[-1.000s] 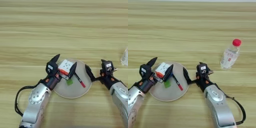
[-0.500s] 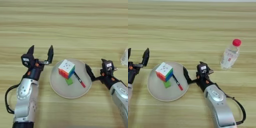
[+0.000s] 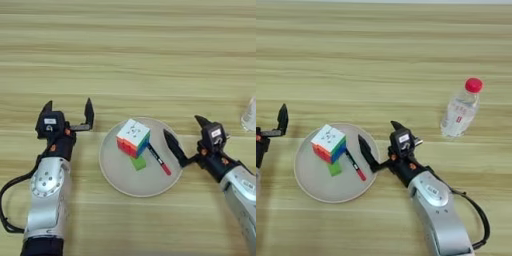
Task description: Move the objects on the table
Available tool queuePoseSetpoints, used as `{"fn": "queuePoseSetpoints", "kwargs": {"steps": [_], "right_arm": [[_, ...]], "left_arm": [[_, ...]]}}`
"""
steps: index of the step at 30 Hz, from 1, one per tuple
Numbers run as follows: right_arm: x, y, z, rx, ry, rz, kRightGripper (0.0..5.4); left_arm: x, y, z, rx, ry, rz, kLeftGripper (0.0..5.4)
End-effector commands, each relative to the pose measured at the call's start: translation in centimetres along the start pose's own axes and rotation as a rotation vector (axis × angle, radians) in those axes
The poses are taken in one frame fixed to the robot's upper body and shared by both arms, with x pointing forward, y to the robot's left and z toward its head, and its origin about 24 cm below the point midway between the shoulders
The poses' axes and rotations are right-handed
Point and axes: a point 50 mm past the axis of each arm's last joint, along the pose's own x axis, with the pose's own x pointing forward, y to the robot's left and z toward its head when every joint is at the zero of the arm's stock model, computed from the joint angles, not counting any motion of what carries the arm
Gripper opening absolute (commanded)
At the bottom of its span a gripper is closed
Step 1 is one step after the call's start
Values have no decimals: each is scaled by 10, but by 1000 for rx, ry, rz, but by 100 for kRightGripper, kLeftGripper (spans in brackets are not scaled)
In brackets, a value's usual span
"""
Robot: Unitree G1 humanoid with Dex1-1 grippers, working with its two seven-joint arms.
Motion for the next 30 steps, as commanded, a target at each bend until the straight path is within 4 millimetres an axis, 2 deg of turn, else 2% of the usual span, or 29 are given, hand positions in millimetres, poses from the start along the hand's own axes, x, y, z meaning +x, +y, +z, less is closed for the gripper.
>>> {"fn": "queuePoseSetpoints", "kwargs": {"steps": [1,23,30], "right_arm": [[-2,5,2,-12,-18,45,540],[1,39,4,-52,2,334,540],[10,39,4,-50,7,342,540]], "left_arm": [[2,1,-5,15,36,14,537],[4,4,-11,30,61,45,537],[3,2,-11,31,60,44,537]]}}
